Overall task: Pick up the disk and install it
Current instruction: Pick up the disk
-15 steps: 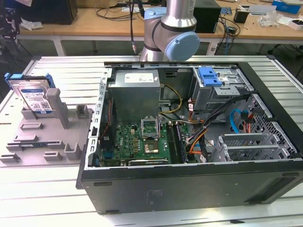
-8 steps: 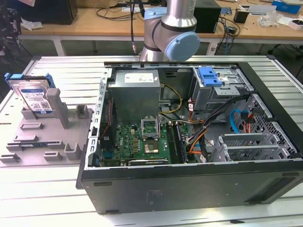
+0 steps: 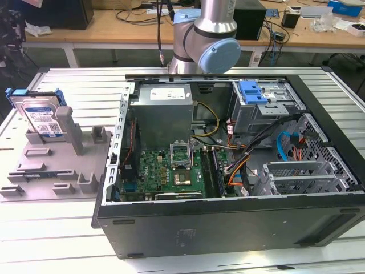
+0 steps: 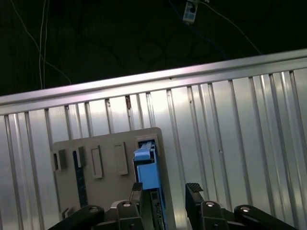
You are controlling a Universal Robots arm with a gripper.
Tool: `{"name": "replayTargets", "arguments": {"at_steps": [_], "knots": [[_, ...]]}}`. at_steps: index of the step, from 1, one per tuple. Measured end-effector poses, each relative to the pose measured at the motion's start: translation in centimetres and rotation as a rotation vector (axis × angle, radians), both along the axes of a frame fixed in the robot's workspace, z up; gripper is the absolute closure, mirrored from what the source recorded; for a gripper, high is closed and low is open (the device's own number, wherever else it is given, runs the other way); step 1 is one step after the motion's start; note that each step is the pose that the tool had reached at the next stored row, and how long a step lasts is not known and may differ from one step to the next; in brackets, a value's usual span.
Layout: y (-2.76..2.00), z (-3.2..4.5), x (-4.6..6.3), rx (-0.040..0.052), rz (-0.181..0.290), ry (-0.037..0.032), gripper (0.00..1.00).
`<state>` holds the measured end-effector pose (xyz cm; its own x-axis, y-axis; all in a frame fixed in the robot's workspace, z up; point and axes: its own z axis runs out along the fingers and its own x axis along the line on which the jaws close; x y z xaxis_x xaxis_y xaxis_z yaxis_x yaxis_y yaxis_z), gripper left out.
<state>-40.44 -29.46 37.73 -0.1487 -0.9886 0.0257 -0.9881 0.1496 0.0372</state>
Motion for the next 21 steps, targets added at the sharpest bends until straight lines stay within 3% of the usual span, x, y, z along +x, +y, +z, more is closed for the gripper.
{"name": "replayTargets", "arguments": {"at_steps": [5, 21], "knots": [[0.0, -0.05, 0.0, -0.0029, 0.014, -0.0088, 0.52], [-0.19, -0.46, -0.07, -0.0096, 0.079, -0.0097, 0.52]]}}
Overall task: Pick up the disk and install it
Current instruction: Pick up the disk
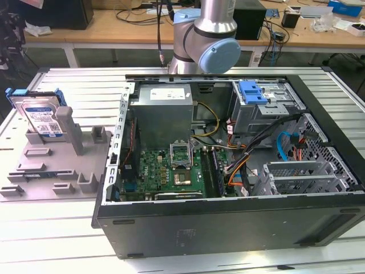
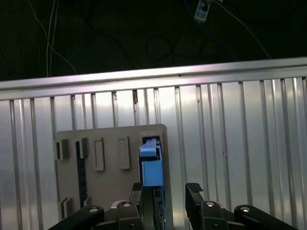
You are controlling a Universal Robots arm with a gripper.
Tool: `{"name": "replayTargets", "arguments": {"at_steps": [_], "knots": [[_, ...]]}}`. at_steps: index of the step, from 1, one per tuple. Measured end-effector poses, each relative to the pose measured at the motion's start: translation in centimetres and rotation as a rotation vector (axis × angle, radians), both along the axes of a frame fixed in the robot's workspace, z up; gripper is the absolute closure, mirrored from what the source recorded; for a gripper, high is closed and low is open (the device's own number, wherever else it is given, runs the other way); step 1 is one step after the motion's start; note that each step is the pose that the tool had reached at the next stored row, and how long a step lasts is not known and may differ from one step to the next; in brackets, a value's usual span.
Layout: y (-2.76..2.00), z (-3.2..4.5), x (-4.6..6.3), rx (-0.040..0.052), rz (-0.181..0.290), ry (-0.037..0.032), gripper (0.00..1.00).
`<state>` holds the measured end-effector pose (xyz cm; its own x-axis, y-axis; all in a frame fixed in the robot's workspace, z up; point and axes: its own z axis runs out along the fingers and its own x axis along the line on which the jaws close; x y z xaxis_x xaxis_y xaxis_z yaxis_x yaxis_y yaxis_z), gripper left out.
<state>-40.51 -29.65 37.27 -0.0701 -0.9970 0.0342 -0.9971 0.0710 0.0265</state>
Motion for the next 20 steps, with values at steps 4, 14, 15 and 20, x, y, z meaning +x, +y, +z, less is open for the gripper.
{"name": "replayTargets", "arguments": {"at_steps": [4, 14, 15, 20], "knots": [[0.01, -0.27, -0.1, 0.0, 0.007, -0.0003, 0.52], [-0.12, -0.99, -0.4, -0.0001, 0.024, -0.0005, 0.52], [-0.15, -1.06, -0.4, -0.0001, 0.026, -0.0005, 0.52], [-0.47, -1.37, -0.5, 0.0, 0.052, -0.0007, 0.52]]}}
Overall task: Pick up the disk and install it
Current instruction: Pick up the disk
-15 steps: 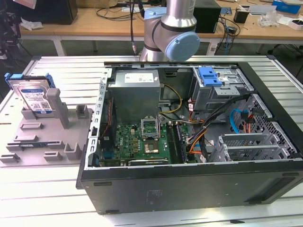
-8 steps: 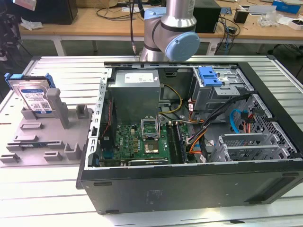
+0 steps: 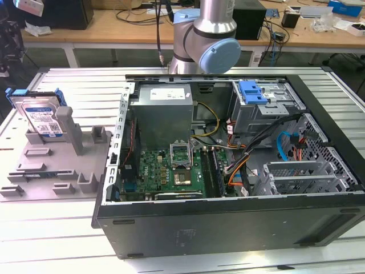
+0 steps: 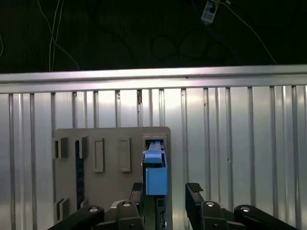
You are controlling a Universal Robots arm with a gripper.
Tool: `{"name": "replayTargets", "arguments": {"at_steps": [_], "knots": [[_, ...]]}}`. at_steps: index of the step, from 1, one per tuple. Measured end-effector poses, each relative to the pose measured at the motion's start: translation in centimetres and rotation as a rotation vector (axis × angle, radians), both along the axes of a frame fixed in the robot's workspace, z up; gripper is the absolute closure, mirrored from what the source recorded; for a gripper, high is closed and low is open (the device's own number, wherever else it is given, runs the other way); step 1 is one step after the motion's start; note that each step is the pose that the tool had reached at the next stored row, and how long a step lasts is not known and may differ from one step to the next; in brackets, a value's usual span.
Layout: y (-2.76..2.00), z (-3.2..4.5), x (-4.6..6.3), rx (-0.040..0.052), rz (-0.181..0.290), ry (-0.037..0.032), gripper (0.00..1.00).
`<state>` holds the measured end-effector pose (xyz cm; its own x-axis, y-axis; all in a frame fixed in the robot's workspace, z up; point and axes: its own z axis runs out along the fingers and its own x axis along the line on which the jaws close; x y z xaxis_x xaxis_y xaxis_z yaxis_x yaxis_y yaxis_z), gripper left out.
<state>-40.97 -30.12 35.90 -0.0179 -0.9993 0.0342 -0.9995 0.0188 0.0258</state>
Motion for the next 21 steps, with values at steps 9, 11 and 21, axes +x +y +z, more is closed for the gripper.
{"name": "replayTargets", "arguments": {"at_steps": [9, 11, 21], "knots": [[-0.83, -0.63, 0.2, 0.0003, 0.031, 0.0, 0.52], [-0.84, -0.93, 0.5, 0.0014, 0.021, -0.0003, 0.52], [-0.89, -1.82, 0.5, 0.0014, 0.012, -0.0001, 0.52]]}}
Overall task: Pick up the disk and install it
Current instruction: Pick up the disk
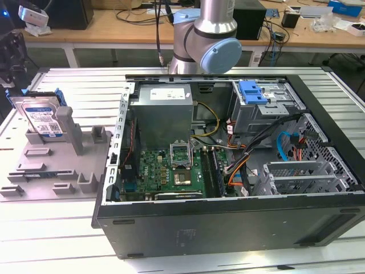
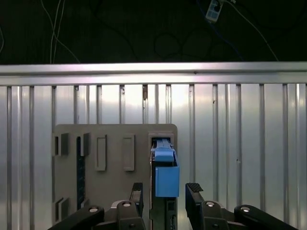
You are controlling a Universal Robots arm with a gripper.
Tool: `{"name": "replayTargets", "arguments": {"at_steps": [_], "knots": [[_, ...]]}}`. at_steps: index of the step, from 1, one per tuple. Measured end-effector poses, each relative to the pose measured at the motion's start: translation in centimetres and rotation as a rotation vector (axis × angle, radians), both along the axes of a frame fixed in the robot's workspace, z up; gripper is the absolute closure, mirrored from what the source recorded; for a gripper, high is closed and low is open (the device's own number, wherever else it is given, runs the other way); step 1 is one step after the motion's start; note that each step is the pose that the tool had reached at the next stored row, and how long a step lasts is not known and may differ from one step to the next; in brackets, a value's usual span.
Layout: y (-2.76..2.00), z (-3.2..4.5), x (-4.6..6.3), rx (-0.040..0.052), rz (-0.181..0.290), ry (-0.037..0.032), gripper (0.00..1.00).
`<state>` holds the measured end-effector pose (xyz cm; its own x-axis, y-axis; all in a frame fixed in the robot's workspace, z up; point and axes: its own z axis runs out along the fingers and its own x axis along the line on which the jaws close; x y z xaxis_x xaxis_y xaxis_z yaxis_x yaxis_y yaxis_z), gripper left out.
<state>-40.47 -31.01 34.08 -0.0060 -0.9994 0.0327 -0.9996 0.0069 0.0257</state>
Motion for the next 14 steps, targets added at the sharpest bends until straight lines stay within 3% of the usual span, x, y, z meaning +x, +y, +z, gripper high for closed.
{"name": "replayTargets", "arguments": {"at_steps": [14], "knots": [[0.02, -1.25, -0.2, 0.0, -0.001, 0.0, 0.52]]}}
